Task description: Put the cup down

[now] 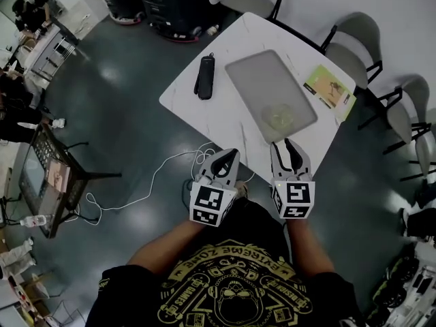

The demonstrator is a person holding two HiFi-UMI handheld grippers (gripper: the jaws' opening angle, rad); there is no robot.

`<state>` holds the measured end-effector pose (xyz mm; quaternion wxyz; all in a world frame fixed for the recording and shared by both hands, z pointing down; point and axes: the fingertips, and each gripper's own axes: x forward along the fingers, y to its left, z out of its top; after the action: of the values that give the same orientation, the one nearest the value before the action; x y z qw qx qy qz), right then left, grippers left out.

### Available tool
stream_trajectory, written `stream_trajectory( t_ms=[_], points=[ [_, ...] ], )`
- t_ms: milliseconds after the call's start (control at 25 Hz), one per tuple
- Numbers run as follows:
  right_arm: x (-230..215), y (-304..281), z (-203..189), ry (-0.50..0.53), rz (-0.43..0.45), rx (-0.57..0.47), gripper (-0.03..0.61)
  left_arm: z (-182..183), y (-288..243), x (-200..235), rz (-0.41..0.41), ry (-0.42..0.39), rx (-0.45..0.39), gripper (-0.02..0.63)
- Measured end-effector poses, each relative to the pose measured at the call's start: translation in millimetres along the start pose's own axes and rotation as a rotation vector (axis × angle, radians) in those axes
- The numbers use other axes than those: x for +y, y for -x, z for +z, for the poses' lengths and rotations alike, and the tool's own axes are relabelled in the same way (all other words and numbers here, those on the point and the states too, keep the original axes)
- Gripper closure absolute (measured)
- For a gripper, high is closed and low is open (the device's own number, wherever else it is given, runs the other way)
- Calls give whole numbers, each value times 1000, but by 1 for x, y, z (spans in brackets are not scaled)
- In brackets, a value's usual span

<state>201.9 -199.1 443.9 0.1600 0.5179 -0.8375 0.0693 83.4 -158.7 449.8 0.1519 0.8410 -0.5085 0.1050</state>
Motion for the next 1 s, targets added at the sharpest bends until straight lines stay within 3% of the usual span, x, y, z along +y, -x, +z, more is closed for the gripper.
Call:
stream_trajectory(
  t_ms=[200, 520, 680, 840, 1000],
  points=[
    [33, 27, 8, -24, 2, -26, 568, 0, 31, 2, -15, 38, -32, 603],
    [80, 80, 11, -34, -8, -40, 572, -10, 84, -14, -58, 48, -59, 603],
    [99, 109, 6, -42, -21, -33, 572, -22, 106, -28, -122, 73, -57, 602],
    [115, 137, -1, -37, -8, -23, 572, -38, 120, -48, -179, 43, -21, 603],
    [124, 162, -8, -22, 20, -17, 572, -33, 130, -66, -195, 0, -43, 603]
  ],
)
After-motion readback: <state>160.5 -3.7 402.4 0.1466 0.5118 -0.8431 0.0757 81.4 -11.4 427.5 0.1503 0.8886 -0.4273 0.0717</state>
